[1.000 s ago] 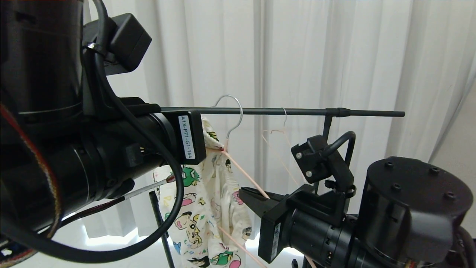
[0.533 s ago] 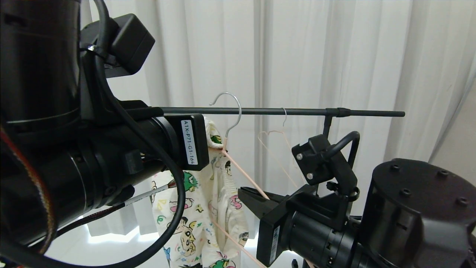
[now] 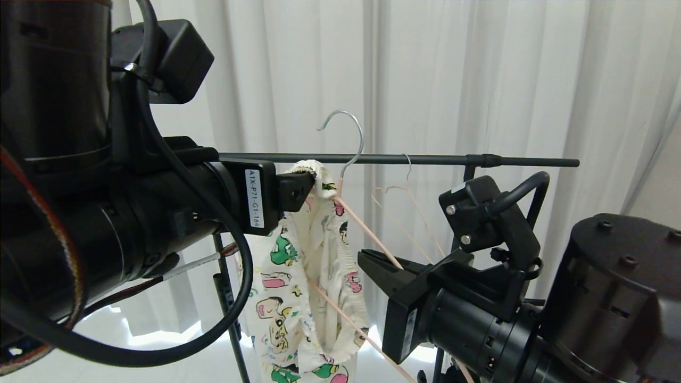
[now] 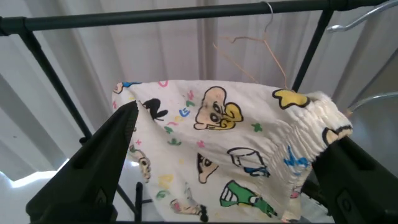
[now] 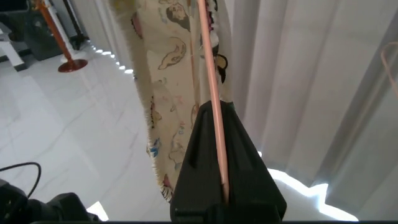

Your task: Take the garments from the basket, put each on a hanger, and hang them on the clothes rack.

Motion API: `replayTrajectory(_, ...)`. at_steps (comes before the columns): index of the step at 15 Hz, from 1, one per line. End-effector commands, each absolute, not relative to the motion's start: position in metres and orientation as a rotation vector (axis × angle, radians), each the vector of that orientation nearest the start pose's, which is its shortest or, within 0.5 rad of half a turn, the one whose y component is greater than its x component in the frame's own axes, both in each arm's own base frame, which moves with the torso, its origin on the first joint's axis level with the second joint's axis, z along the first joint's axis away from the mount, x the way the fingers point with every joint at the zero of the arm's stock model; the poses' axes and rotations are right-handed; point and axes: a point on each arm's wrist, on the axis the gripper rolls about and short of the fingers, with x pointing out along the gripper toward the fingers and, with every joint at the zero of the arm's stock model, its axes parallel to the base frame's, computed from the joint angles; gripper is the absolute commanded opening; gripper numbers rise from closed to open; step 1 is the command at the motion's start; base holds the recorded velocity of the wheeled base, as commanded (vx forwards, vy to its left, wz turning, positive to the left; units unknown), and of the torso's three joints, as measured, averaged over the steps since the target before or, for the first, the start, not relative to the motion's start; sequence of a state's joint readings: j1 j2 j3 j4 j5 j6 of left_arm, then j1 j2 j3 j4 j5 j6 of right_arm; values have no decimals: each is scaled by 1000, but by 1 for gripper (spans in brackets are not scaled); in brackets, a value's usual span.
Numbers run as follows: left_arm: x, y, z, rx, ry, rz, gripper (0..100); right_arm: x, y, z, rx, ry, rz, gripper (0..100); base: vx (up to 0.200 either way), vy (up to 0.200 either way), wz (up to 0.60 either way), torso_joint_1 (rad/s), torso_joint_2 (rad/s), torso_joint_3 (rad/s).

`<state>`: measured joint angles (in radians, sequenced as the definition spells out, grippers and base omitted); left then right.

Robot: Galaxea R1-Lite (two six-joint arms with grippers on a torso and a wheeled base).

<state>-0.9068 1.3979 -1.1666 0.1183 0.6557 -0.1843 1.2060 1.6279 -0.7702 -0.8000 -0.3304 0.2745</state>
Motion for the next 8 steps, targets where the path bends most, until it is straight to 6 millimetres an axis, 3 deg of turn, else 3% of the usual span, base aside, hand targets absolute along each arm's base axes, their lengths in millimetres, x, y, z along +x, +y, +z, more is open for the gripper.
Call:
replayTrajectory(1,151,-169,297,59,265,-219,100,109,263,217,232,145,857,0,0,0,0,0,0,0)
replayTrajectory(4,150,-169,300,53,258,-223,100,108,264,219,204,114,848,0,0,0,0,0,0,0)
replayTrajectory(8,133,-181,297,78,260,-315,100,109,266,219,169,88,851,0,0,0,0,0,0,0)
